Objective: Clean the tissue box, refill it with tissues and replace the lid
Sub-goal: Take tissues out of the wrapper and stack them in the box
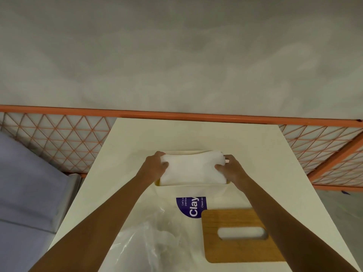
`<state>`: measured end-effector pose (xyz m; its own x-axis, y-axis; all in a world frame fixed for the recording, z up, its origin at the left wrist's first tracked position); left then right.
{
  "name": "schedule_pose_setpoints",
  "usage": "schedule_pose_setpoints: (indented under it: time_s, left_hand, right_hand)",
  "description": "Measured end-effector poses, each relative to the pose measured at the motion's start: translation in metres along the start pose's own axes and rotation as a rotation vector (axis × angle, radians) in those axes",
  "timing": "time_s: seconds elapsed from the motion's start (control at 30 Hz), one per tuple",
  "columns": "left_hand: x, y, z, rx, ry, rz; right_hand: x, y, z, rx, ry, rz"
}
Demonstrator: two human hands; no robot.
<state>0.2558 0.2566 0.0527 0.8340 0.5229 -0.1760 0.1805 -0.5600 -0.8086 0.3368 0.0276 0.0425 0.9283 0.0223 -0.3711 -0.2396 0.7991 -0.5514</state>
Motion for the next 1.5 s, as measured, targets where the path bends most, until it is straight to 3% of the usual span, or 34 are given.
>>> schedule_pose_setpoints:
  time_s: [0.3, 0.47, 0.7, 0.9, 1.07, 1.3, 1.5]
  left_hand:
    - [0.005, 0.009, -0.015, 0.348, 0.098, 0.008]
    - [-0.005, 0.002, -0.017, 0.352, 0.072, -0.028]
    - [-0.041, -0.02, -0.011, 0.306, 0.108, -0.08]
    - [-0.089, -0.033, 0.017, 0.341, 0.15, -0.107]
    - [-0.122, -0.035, 0.056, 0.423, 0.155, 0.009]
    - [-0.158, -0.033, 0.113, 0.308, 0.062, 0.085]
    - [-0.181, -0.022, 0.137, 0.391, 0.125, 0.203]
  right_hand:
    - [-0.006, 0.007, 0.011, -0.523, -0.148, -0.044]
    - [-0.016, -0.003, 0.018, -0.605, -0.189, -0.105]
    - [-0.046, -0.012, 0.018, -0.484, -0.248, -0.106]
    - [-0.083, 0.006, 0.008, -0.34, -0.278, 0.012]
    - [-0.113, 0.034, -0.007, -0.284, -0.273, 0.127]
    - [-0.146, 0.087, -0.046, -0.131, -0.094, 0.315]
    - [-0.164, 0.122, -0.062, -0.12, -0.021, 0.339]
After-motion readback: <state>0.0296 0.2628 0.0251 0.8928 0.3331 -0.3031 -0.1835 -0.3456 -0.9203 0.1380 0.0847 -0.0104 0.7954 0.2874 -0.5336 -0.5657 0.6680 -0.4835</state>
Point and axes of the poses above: each hand's wrist, its own x-axis towards the middle knuckle, its own y-axis out of the palm, z = x × y, the point moved 6 cm from there along x, towards the middle knuckle, and after that the axes turned 9 degrees about -z, right-handed, at the moved point
